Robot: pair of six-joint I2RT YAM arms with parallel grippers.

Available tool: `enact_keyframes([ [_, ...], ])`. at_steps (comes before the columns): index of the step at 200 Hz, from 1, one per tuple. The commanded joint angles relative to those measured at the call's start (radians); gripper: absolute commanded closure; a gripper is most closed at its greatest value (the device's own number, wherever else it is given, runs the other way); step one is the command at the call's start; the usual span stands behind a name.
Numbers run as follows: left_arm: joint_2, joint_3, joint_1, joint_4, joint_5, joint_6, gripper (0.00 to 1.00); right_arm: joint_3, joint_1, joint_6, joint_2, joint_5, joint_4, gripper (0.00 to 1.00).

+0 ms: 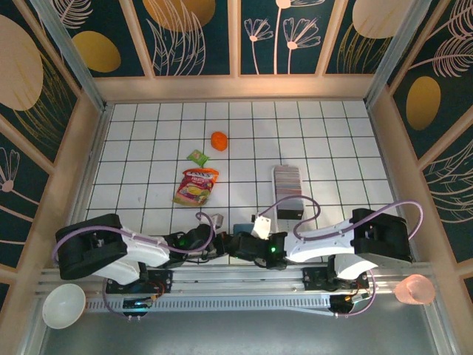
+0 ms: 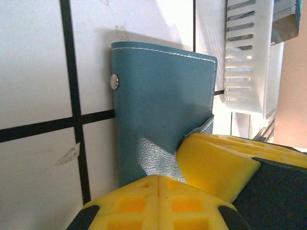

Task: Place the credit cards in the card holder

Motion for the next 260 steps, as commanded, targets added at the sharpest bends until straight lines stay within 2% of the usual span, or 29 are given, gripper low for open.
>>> enact_keyframes([
  [1,-0.075,0.021,-0.002,-0.158,-0.057,0.020,1.00,0.037,-0.030,-0.083,-0.025,-0.035,-0.100,0.91],
  [14,-0.141,0.041,-0.002,-0.241,-0.091,0.041,0.99,0.069,-0.066,-0.173,-0.063,-0.014,-0.074,0.87],
  [36,-0.260,0.087,-0.002,-0.405,-0.171,0.080,0.90,0.124,-0.135,-0.306,-0.122,0.006,-0.073,0.76],
  [59,-0.394,0.146,-0.001,-0.599,-0.285,0.134,0.80,0.147,-0.195,-0.435,-0.214,0.043,-0.067,0.72],
  [91,-0.557,0.264,0.025,-0.815,-0.532,0.314,0.56,0.147,-0.335,-0.619,-0.348,0.033,-0.013,0.65],
  [101,-0.588,0.306,0.051,-0.844,-0.580,0.399,0.47,0.141,-0.381,-0.695,-0.383,0.033,0.027,0.63],
  [119,-0.610,0.368,0.128,-0.869,-0.634,0.526,0.38,0.126,-0.476,-0.825,-0.425,0.006,0.105,0.60],
  [126,-0.607,0.387,0.150,-0.860,-0.662,0.578,0.29,0.117,-0.513,-0.873,-0.436,-0.012,0.136,0.58],
  [138,-0.586,0.426,0.178,-0.852,-0.723,0.659,0.04,0.100,-0.585,-0.967,-0.446,-0.070,0.203,0.56],
  [141,-0.579,0.436,0.183,-0.851,-0.737,0.677,0.02,0.097,-0.600,-0.985,-0.445,-0.079,0.219,0.56],
  [163,-0.532,0.483,0.268,-0.777,-0.772,0.827,0.01,0.077,-0.714,-1.123,-0.446,-0.133,0.330,0.55],
  [177,-0.502,0.504,0.380,-0.731,-0.703,0.869,0.01,0.054,-0.788,-1.198,-0.451,-0.164,0.418,0.52],
  [187,-0.478,0.518,0.462,-0.706,-0.674,0.879,0.01,0.030,-0.849,-1.254,-0.459,-0.230,0.490,0.47],
  [210,-0.441,0.478,0.555,-0.558,-0.770,0.923,0.01,-0.025,-0.963,-1.398,-0.454,-0.254,0.648,0.32],
  [228,-0.428,0.406,0.653,-0.418,-0.812,0.956,0.02,-0.069,-1.058,-1.508,-0.421,-0.238,0.743,0.27],
  [246,-0.423,0.292,0.799,-0.274,-0.828,0.935,0.01,-0.121,-1.220,-1.484,-0.388,-0.332,0.821,0.26],
  [260,-0.411,0.197,0.872,-0.156,-0.874,0.972,0.01,-0.189,-1.348,-1.446,-0.376,-0.431,0.905,0.26],
])
